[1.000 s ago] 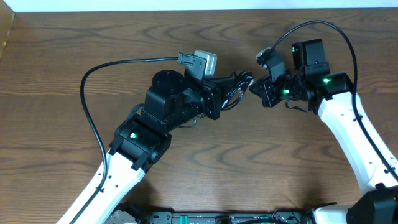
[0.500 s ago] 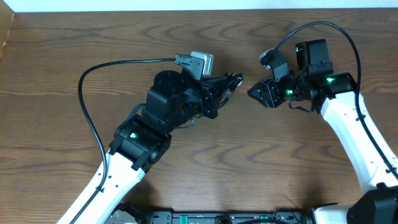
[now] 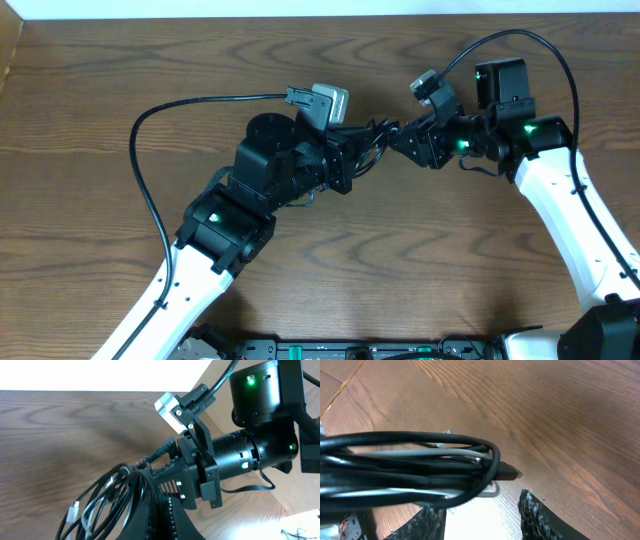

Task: Untangle cables

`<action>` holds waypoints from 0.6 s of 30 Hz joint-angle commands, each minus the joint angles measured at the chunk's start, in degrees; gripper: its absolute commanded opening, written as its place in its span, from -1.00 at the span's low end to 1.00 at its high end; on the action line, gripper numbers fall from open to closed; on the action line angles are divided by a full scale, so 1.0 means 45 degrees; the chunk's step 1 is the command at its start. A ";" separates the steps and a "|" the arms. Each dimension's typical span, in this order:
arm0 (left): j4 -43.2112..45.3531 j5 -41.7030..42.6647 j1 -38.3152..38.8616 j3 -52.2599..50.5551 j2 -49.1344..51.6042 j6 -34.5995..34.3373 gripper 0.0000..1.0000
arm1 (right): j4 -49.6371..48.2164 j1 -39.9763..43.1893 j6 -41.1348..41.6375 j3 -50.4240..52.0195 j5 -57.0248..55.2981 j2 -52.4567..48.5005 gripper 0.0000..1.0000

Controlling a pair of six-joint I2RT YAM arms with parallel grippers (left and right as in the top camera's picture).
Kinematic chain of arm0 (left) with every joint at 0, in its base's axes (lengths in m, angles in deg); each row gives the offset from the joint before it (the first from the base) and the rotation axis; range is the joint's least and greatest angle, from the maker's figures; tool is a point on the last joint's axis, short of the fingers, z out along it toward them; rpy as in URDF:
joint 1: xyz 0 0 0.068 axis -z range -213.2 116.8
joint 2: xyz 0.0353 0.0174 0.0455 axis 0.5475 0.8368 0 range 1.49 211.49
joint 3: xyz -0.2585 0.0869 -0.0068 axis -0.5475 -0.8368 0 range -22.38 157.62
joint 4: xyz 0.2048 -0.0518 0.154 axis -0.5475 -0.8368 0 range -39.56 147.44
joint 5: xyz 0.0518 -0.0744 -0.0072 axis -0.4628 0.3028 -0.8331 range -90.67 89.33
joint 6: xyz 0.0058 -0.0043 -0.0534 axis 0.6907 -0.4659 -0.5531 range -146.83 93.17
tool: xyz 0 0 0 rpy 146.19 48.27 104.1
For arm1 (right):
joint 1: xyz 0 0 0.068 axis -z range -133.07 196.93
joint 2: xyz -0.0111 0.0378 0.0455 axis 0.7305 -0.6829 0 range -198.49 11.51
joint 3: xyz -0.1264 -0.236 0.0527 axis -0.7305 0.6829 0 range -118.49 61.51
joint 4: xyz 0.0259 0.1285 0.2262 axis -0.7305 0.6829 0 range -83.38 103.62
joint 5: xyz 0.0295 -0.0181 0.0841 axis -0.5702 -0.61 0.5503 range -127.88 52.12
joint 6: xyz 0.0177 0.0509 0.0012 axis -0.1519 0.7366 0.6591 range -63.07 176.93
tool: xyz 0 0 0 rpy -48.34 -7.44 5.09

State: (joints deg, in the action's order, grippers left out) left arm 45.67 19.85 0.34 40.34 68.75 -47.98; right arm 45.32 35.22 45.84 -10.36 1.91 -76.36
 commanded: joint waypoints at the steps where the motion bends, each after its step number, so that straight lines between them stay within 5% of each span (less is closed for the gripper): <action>1: 0.0160 0.0374 -0.0019 0.0214 -0.0257 -0.0136 -0.85 | -0.0131 -0.0087 -0.0214 0.0024 0.0291 0.0000 -0.15; 6: 0.0452 0.1010 -0.0019 0.0214 -0.0257 -0.0248 -0.85 | -0.0457 -0.0087 -0.0160 0.0024 0.0296 0.0000 -0.26; 13: 0.0447 0.1015 -0.0019 0.0214 -0.0257 -0.0466 -0.85 | -0.0651 -0.0117 -0.0165 0.0024 0.0301 0.0000 -0.98; 17: 0.0452 0.0967 -0.0019 0.0214 -0.0257 -0.0461 -0.85 | -0.0597 -0.0301 -0.0165 0.0024 0.0296 0.0000 -0.89; 18: 0.0447 0.0967 -0.0019 0.0214 -0.0257 -0.0461 -0.85 | -0.0554 -0.0335 -0.0170 0.0024 0.0301 0.0000 -0.32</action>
State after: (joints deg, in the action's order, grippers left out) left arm 47.16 23.26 0.34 40.34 68.75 -49.58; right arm 42.63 34.74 45.67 -10.36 2.30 -76.36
